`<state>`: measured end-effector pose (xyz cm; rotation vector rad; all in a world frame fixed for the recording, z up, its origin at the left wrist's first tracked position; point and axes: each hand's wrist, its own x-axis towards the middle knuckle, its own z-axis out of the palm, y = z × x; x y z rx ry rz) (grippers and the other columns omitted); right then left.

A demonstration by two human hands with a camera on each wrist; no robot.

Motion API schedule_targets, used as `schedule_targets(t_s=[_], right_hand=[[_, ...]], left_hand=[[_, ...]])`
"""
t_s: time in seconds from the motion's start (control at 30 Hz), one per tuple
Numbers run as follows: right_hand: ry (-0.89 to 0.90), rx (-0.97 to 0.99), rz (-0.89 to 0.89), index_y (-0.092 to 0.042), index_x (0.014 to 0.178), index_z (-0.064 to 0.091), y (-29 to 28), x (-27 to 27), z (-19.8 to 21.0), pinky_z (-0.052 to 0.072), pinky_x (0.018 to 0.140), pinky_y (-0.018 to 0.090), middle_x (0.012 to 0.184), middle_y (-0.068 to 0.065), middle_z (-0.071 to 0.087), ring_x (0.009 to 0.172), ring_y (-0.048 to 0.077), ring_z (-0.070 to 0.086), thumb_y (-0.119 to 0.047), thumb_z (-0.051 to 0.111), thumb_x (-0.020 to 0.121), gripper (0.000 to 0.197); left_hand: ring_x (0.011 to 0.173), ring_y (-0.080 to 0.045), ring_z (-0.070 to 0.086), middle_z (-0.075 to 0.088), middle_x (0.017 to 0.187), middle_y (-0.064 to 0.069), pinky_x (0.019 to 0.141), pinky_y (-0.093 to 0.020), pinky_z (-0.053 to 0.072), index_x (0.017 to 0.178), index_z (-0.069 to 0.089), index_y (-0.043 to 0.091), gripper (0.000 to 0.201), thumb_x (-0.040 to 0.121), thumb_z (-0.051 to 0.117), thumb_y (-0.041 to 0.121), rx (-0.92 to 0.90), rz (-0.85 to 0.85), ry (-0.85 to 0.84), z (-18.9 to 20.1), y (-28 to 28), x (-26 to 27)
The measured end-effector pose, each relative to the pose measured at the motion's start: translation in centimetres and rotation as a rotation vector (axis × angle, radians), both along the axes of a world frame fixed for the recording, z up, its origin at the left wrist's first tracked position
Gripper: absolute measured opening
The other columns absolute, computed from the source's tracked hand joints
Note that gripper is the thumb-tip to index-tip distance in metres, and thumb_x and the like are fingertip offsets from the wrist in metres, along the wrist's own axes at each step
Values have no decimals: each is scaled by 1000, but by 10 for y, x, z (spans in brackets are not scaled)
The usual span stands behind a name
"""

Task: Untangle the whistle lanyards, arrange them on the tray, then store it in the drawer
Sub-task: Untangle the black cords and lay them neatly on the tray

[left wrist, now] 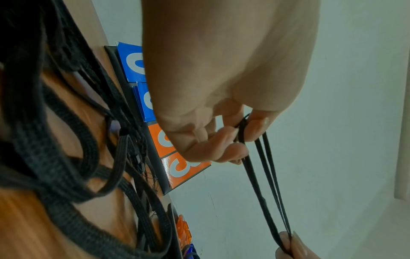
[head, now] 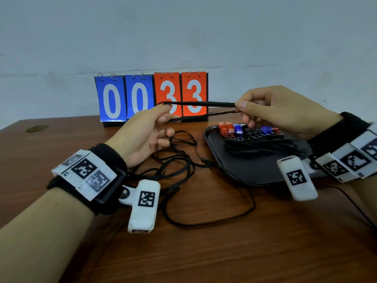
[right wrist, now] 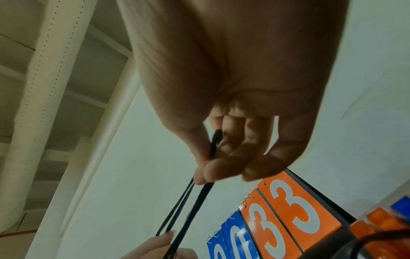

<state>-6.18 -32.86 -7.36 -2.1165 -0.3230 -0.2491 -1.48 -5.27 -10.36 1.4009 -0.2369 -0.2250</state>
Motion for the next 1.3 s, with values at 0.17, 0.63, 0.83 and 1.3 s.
schedule_targets(t_s=[0.17,0.63,0.83,1.3], right_hand=[[-61,-85,-84,-14,90,68,-5,4,-1,51,67,19,78,1,74,67,10,66,-30,61,99,20],[13,-49,-112,-6,98,68,-16,1,7,56,73,21,83,9,76,70,12,65,-16,63,98,12],[66,-145,-86,-9,89,66,-25,1,11,51,70,27,76,3,74,63,7,62,-28,65,95,20],[21,-50,-218,-12,85,70,-48,9,13,55,79,28,73,1,73,67,10,62,-28,72,91,18]], left_hand=[[57,-9,46,44,65,6,46,-21,29,55,44,23,49,100,60,36,71,6,9,-1,-4,-1],[41,-5,26,38,59,8,39,-17,25,73,53,21,30,100,60,32,176,-59,100,1,-6,-2],[40,-4,26,38,61,9,41,-17,23,76,54,21,27,99,62,34,236,-117,158,-1,-6,-2],[81,-12,72,71,132,-2,61,-19,57,147,49,9,61,91,60,31,133,-394,180,4,-8,-15]])
